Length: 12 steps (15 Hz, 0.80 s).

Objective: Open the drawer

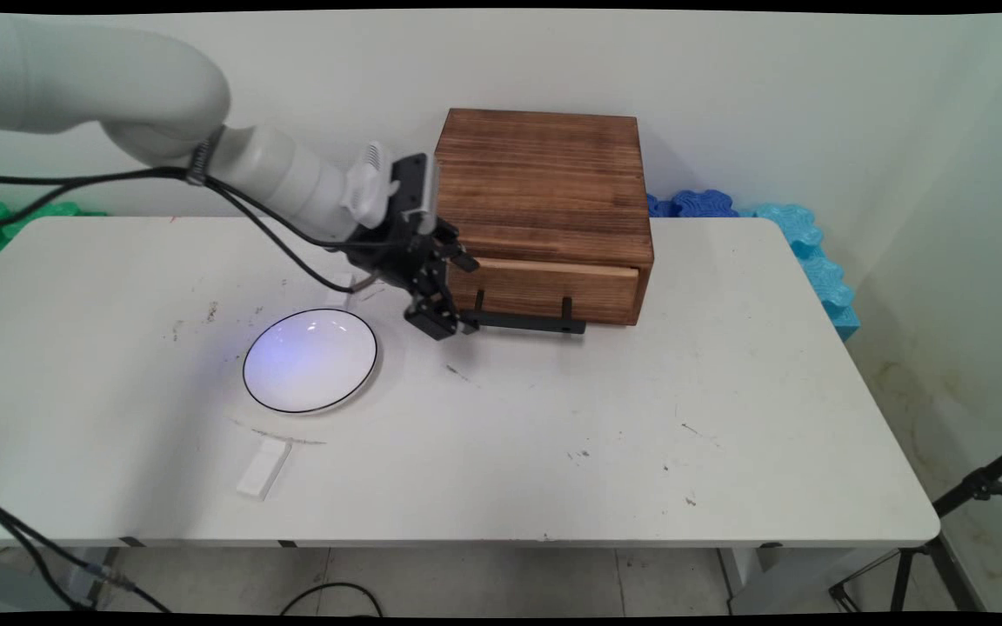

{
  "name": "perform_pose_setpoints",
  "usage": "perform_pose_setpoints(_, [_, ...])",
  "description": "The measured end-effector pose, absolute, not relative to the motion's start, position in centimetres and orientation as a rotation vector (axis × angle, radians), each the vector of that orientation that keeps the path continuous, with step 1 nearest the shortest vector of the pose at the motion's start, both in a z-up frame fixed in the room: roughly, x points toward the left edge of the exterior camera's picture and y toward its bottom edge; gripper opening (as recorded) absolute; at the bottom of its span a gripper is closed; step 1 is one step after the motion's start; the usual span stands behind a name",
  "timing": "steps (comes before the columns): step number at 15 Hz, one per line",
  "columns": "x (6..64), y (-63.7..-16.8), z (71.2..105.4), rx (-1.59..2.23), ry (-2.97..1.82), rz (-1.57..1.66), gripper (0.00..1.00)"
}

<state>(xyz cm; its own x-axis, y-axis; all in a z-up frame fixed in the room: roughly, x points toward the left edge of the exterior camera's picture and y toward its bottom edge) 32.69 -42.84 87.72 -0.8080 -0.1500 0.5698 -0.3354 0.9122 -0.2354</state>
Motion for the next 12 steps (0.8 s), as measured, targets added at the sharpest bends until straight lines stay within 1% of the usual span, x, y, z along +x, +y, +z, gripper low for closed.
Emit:
perform_pose_setpoints(4, [30.4,-43.5,86.6,0.350,-2.521,0.453,1.00])
perform_pose_setpoints(12, [27.9,-44.1,84.8,0.354,-2.545,0.466,1.00])
